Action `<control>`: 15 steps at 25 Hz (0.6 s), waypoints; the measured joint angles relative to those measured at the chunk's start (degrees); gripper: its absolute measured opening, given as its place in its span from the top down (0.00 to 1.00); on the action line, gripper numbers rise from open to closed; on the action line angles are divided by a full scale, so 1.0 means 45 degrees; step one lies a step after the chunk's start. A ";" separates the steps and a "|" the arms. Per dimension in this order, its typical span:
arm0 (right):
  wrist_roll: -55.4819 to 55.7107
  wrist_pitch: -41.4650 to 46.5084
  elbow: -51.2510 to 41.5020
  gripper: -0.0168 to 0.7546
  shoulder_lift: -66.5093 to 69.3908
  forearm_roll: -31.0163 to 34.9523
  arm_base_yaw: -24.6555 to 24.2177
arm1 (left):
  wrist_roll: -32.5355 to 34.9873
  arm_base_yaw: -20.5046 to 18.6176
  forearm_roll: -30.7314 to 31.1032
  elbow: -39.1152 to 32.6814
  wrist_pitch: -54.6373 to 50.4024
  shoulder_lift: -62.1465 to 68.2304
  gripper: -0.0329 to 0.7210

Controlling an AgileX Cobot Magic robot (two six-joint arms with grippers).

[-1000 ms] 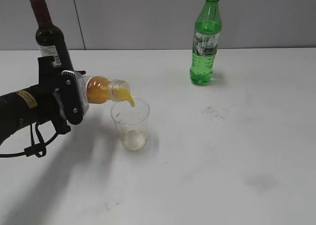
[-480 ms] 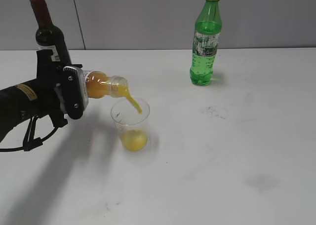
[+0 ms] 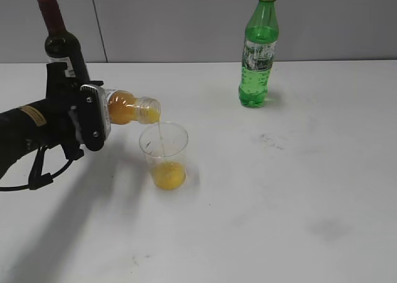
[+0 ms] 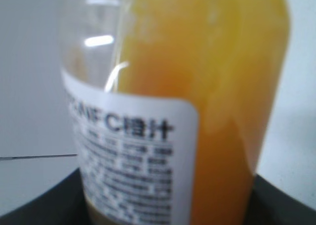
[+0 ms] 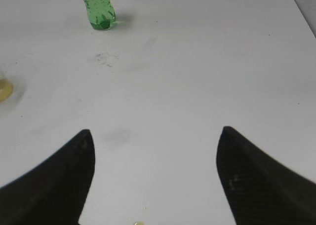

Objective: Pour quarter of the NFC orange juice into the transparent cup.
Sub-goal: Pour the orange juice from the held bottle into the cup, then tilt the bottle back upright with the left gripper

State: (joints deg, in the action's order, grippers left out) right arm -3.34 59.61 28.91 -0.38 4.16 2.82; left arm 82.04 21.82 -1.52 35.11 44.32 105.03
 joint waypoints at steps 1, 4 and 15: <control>0.0000 0.0000 0.0000 0.21 0.0000 0.0000 0.0000 | 0.0009 0.0000 0.0000 0.0000 0.0000 0.0000 0.34; 0.0000 0.0000 0.0000 0.21 0.0000 0.0000 0.0000 | 0.0050 0.0000 0.0000 0.0000 0.0000 0.0000 0.34; 0.0000 0.0000 0.0000 0.21 0.0000 0.0000 0.0000 | 0.0050 0.0000 0.0000 0.0000 0.0197 0.0000 0.34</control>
State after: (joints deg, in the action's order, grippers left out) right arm -3.34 59.61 28.91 -0.38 4.16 2.82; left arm 82.26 21.82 -1.52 35.11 45.21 105.03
